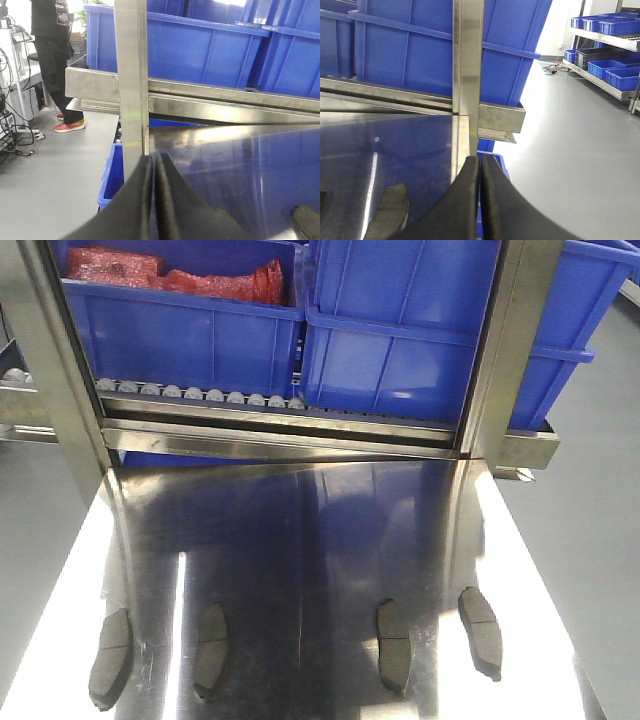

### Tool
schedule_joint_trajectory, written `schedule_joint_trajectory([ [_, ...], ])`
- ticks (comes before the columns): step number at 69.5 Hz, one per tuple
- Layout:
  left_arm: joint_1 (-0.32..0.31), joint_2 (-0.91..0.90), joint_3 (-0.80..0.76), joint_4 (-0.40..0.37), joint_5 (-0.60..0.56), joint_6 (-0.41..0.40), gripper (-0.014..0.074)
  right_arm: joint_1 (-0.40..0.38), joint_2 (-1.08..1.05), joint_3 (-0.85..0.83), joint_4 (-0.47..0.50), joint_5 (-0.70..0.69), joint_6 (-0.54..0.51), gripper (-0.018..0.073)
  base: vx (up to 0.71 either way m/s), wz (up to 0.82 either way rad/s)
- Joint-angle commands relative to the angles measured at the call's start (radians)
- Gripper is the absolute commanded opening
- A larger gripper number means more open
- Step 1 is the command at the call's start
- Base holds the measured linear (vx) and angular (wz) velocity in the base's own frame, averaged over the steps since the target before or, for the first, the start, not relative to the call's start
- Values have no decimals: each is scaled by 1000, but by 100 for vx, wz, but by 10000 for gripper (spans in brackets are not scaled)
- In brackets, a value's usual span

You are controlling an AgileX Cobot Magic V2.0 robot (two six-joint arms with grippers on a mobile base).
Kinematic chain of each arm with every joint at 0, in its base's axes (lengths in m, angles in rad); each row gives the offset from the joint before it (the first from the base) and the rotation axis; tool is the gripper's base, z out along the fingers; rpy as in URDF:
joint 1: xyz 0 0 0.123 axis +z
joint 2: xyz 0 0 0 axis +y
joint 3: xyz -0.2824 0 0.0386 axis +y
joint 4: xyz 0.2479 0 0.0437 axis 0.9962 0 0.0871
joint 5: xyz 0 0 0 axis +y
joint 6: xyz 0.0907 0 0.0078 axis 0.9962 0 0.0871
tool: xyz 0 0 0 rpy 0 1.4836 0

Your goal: Move and align brake pads A on conveyor

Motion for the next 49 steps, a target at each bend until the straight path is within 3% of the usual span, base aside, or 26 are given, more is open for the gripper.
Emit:
schedule_joint_trajectory([
  [1, 3, -13, 17, -6, -73, -1, -6, -1, -13, 12, -8, -73, 0, -11, 0, 0],
  [49, 3, -13, 17, -6, -73, -1, -6, -1, -13, 12, -8, -73, 0, -11, 0, 0],
])
